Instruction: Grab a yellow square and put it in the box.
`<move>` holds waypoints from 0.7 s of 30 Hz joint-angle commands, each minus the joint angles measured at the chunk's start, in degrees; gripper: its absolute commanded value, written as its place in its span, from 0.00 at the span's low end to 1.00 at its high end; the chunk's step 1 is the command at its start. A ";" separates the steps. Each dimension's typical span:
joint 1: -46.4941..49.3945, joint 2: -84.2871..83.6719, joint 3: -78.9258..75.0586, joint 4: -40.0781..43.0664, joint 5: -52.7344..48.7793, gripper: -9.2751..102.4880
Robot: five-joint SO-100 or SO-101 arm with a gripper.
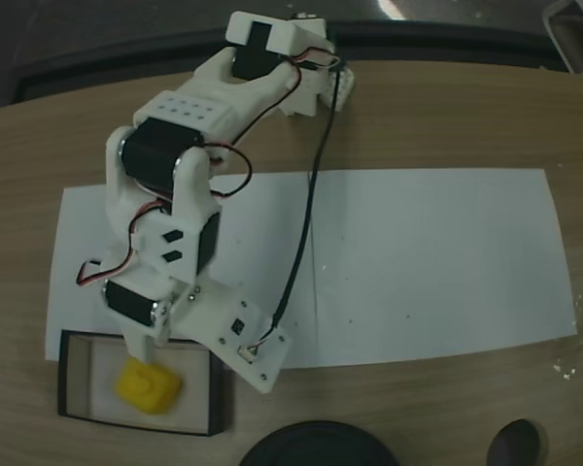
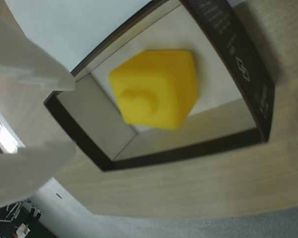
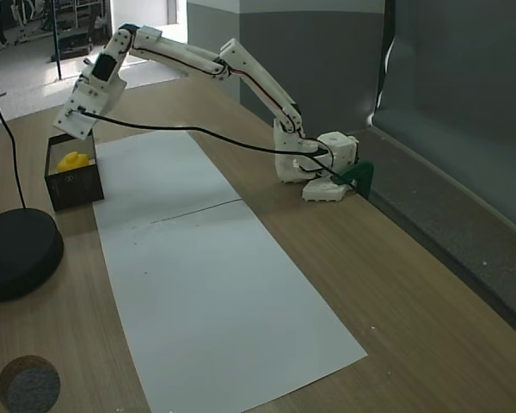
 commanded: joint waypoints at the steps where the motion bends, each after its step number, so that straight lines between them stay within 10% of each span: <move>1: -4.39 12.30 -8.61 6.06 1.93 0.09; 11: -23.73 37.00 -9.14 18.54 1.93 0.09; 21: -28.48 82.97 37.97 17.58 1.58 0.09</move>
